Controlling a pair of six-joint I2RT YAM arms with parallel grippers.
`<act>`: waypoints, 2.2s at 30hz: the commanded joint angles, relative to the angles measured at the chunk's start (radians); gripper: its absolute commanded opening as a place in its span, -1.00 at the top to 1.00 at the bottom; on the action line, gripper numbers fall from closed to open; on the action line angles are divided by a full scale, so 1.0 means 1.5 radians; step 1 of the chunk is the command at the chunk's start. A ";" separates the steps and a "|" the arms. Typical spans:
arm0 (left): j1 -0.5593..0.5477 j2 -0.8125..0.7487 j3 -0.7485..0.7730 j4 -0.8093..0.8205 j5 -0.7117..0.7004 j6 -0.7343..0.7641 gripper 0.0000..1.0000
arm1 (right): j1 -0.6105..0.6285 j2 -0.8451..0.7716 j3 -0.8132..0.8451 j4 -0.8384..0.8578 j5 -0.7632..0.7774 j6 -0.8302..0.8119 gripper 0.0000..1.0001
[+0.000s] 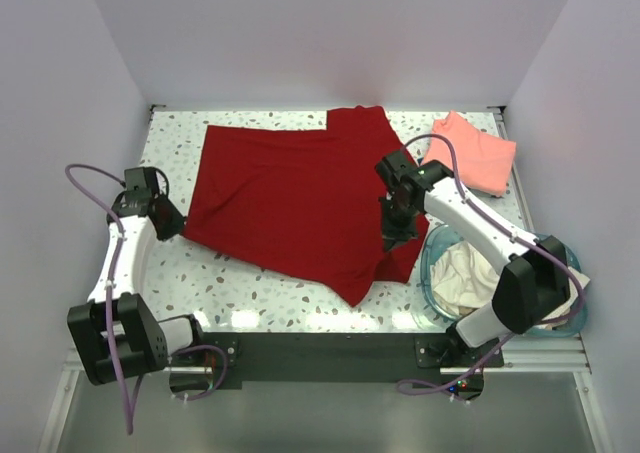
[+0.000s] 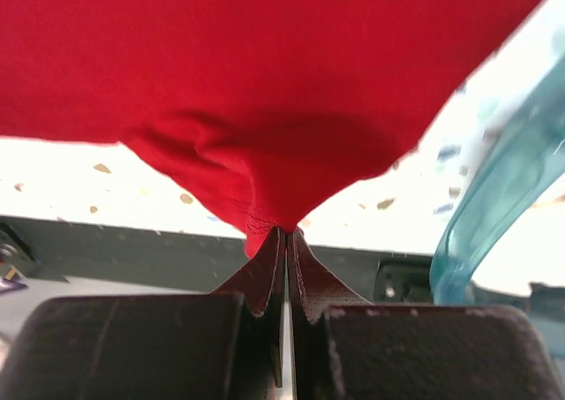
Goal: Fold and stack the t-shirts
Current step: Fold the tshirt
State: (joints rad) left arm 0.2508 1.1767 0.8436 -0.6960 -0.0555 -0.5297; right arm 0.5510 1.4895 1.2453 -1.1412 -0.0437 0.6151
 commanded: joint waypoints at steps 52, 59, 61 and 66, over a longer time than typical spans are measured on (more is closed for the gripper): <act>-0.078 0.358 0.365 0.100 0.012 0.095 -0.73 | -0.225 0.497 0.704 -0.088 -0.028 -0.178 -0.43; -0.120 0.286 0.201 0.203 0.092 0.022 -0.75 | -0.225 0.353 0.452 0.002 -0.042 -0.177 -0.40; -0.123 0.281 0.170 0.227 0.124 -0.002 -0.75 | -0.225 0.324 0.360 0.025 -0.054 -0.176 -0.32; -0.122 0.292 0.072 0.324 0.190 -0.050 -0.82 | -0.224 0.274 0.211 0.086 -0.083 -0.168 -0.11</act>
State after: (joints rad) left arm 0.0643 1.6142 1.0077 -0.3489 0.1375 -0.5304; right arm 0.2165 1.9568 1.6432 -1.1034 -0.1177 0.3538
